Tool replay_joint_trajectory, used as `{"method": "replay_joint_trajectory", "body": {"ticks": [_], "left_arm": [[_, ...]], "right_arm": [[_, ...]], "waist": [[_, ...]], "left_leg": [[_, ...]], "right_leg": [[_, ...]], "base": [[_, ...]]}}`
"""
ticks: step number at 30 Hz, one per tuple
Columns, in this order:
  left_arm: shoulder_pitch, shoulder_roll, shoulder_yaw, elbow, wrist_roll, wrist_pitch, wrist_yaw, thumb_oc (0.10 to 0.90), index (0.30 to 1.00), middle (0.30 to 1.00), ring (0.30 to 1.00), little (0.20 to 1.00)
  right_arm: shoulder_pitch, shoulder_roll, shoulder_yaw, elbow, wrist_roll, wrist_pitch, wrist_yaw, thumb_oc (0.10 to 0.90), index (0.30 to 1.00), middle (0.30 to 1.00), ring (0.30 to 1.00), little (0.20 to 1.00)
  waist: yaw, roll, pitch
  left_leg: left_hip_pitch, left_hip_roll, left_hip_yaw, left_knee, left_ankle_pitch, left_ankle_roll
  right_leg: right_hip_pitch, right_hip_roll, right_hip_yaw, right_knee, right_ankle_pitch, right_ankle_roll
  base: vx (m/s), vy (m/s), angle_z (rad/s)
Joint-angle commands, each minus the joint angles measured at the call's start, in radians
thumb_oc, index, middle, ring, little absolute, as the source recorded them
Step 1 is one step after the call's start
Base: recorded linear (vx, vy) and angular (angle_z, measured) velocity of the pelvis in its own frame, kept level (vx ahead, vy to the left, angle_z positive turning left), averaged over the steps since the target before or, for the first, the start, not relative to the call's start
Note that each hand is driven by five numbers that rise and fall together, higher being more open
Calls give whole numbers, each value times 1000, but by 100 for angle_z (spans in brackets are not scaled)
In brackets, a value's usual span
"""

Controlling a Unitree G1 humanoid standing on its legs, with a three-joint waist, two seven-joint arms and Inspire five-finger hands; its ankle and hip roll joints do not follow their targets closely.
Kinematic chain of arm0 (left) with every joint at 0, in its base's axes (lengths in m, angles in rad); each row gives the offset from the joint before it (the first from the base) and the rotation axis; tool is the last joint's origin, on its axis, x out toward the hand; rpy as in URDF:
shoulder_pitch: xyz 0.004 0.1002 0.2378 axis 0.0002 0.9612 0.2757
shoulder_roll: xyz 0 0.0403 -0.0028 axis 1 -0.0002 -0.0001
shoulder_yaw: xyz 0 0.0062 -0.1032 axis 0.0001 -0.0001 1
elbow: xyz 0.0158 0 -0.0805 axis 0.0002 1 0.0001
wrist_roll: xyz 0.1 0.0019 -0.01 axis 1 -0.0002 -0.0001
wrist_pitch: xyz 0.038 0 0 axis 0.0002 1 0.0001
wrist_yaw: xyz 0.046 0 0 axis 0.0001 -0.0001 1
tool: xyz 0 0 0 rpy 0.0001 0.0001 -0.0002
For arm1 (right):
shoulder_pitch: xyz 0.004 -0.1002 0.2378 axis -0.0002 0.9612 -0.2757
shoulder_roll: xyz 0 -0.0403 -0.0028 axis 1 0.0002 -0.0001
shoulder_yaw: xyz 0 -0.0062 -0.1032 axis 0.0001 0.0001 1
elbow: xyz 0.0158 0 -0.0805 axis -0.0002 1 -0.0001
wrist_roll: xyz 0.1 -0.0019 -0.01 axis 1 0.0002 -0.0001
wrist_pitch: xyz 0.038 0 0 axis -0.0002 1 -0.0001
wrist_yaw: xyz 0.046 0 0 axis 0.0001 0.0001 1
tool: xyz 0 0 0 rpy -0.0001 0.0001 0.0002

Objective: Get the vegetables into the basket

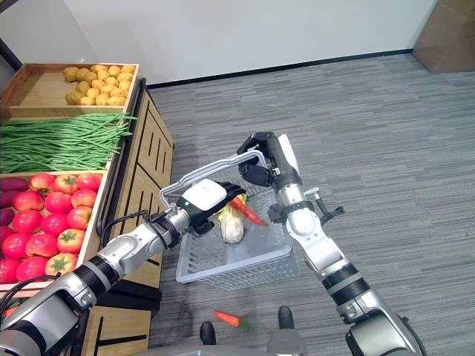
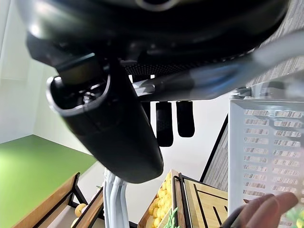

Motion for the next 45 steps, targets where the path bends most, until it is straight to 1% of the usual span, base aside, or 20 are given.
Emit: {"method": "replay_joint_trajectory", "body": {"ticks": [1,4,5,8,11,16,24,26,30,31,32,34,35,36,37,38,39,41,42,45], "left_arm": [[-54,11,72,50,1,1,77,900,1000,1000,1000,1000],[-7,21,126,-56,-86,-33,69,900,1000,1000,1000,1000],[77,27,196,-174,-213,-76,48,900,1000,1000,1000,1000],[137,34,232,-238,-291,-93,21,900,1000,1000,1000,1000],[347,7,333,-411,-622,-125,-74,900,1000,1000,1000,1000],[428,3,353,-470,-769,-126,-88,900,1000,1000,1000,1000],[519,33,389,-445,-825,-123,-110,900,1000,1000,1000,1000],[541,38,405,-395,-813,-114,-112,900,1000,1000,1000,1000],[582,-14,436,-127,-792,-71,-112,900,1000,1000,1000,1000],[580,-16,435,-123,-791,-74,-111,900,1000,1000,1000,1000],[597,-82,464,20,-821,-54,-102,900,1000,1000,1000,1000],[599,-141,479,201,-822,-16,-117,900,1000,1000,1000,1000],[595,-144,477,207,-821,-20,-116,900,1000,1000,1000,1000],[592,-184,477,324,-824,-1,-133,900,1000,1000,1000,1000],[589,-186,477,328,-824,-3,-132,900,1000,1000,1000,1000],[569,-230,480,482,-802,16,-138,900,1000,1000,1000,1000],[569,-231,480,483,-802,16,-138,900,1000,1000,1000,1000],[560,-251,477,579,-766,29,-142,900,1000,1000,1000,1000],[550,-269,488,680,-727,45,-126,900,1000,1000,1000,1000],[549,-275,505,752,-682,64,-102,900,1000,1000,1000,1000]], "right_arm": [[-94,63,-80,-162,-5,-186,-46,400,300,300,300,300],[-62,29,-122,-145,-75,-164,-58,400,300,300,300,300],[-33,18,-158,-127,-110,-152,-64,400,300,300,300,300],[-14,18,-177,-108,-116,-145,-68,400,300,300,300,300],[44,25,-247,-13,-149,-122,-86,400,300,300,300,300],[69,12,-278,81,-179,-103,-102,400,300,300,300,300],[110,-30,-325,268,-201,-80,-114,400,300,300,300,300],[121,-50,-336,321,-211,-74,-112,400,300,300,300,300],[154,-88,-352,464,-223,-47,-92,400,300,300,300,300],[154,-89,-351,465,-223,-48,-92,400,300,300,300,300],[175,-94,-361,510,-241,-32,-87,400,300,300,300,300],[191,-109,-365,561,-265,-18,-73,400,300,300,300,300],[189,-110,-364,563,-265,-19,-74,400,300,300,300,300],[184,-119,-368,584,-271,-8,-70,400,300,300,300,300],[183,-120,-368,585,-271,-9,-70,400,300,300,300,300],[160,-133,-357,660,-273,2,-71,400,300,300,300,300],[159,-133,-357,660,-273,2,-71,400,300,300,300,300],[130,-146,-342,725,-268,8,-69,400,300,300,300,300],[108,-153,-323,760,-270,12,-61,400,300,300,300,300],[84,-161,-308,813,-272,19,-59,400,300,300,300,300]], "waist": [[6,-64,-148],[12,-66,-147],[19,-68,-145],[20,-67,-147],[38,-67,-140],[50,-68,-135],[67,-71,-128],[70,-72,-124],[72,-72,-113],[72,-71,-113],[72,-72,-111],[70,-72,-107],[69,-70,-106],[66,-70,-103],[66,-69,-103],[63,-66,-97],[63,-66,-97],[64,-63,-92],[62,-59,-88],[65,-56,-86]], "left_leg": [[-10,-25,-21,1,-51,-4],[-14,-25,-29,1,-49,-4],[-22,-27,-34,1,-36,-3],[-18,-27,-38,1,-47,-3],[-22,-28,-47,1,-45,0],[-27,-29,-58,1,-42,1],[-40,-31,-78,1,-32,0],[-46,-31,-82,1,-29,-1],[-56,-29,-87,1,-21,-3],[-56,-29,-87,1,-21,-3],[-59,-28,-91,1,-18,-3],[-63,-27,-91,1,-15,-4],[-63,-27,-92,1,-15,-4],[-66,-26,-90,1,-14,-4],[-67,-26,-90,1,-14,-4],[-70,-25,-88,1,-13,-4],[-70,-25,-88,1,-13,-4],[-74,-25,-83,1,-12,-4],[-79,-23,-79,1,-11,-4],[-82,-20,-74,1,-10,-5]], "right_leg": [[29,-8,-77,-1,-65,51],[31,-10,-83,-1,-66,49],[25,-12,-87,-1,-56,46],[30,-12,-91,-1,-66,47],[30,-14,-96,-1,-65,45],[35,-13,-105,-1,-69,41],[37,-14,-124,-1,-72,36],[34,-13,-127,-1,-71,35],[27,-11,-132,-1,-69,35],[27,-11,-133,-1,-69,35],[25,-9,-134,-1,-69,35],[21,-9,-135,-1,-68,34],[21,-9,-136,-1,-68,34],[17,-8,-135,-1,-67,34],[17,-8,-135,-1,-67,34],[11,-8,-131,-1,-65,33],[11,-7,-131,-1,-65,33],[2,-5,-125,-1,-62,32],[-7,-3,-121,-1,-59,30],[-16,0,-116,-1,-58,29]], "base": [[0,0,0],[-13,-5,0],[0,0,0],[13,-1,4],[-2,-2,8],[-1,-10,10],[-5,-15,8],[-13,-18,8],[-15,-14,7],[4,-21,7],[-1,-21,7],[-6,-22,5],[-11,-19,4],[-6,-10,5],[0,0,0],[0,0,0],[0,0,0],[-15,-8,-1],[-17,-13,-5],[-7,-16,-11]]}}
